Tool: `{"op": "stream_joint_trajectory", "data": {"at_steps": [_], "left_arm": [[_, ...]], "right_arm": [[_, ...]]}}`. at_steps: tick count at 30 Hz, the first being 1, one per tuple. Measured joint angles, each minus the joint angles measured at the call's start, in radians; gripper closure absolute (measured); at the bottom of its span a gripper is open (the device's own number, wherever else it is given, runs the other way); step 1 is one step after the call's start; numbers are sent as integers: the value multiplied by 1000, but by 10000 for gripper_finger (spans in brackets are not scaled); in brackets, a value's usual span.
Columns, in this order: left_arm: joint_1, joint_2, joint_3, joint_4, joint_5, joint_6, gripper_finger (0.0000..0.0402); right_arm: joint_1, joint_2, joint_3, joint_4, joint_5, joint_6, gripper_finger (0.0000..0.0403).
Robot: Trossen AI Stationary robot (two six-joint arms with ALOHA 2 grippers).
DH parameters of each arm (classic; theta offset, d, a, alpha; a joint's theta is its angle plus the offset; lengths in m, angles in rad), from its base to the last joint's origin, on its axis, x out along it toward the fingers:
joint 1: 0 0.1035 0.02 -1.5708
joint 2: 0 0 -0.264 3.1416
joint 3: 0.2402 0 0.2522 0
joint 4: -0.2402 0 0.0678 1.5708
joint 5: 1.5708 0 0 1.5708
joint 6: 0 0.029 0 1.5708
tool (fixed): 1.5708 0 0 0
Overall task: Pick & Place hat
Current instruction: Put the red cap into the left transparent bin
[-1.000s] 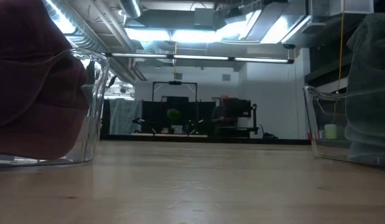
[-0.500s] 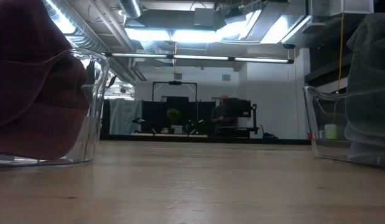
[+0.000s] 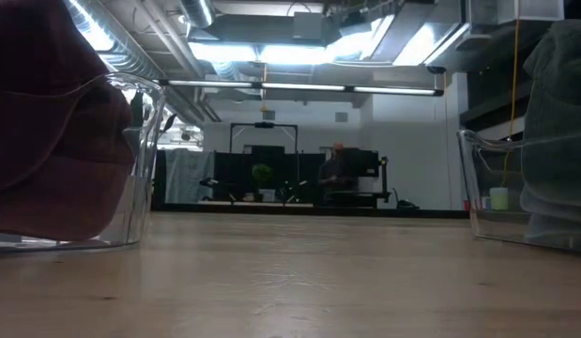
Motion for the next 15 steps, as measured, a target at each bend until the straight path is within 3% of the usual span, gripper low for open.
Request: {"op": "stream_joint_trajectory", "data": {"at_steps": [6, 15], "left_arm": [[-23, 0, 0, -89, -19, -12, 380], [-25, 0, 0, -404, -152, 88, 380]], "right_arm": [[0, 0, 0, 0, 1, 0, 170], [0, 0, 0, 0, 2, -2, 170]]}}
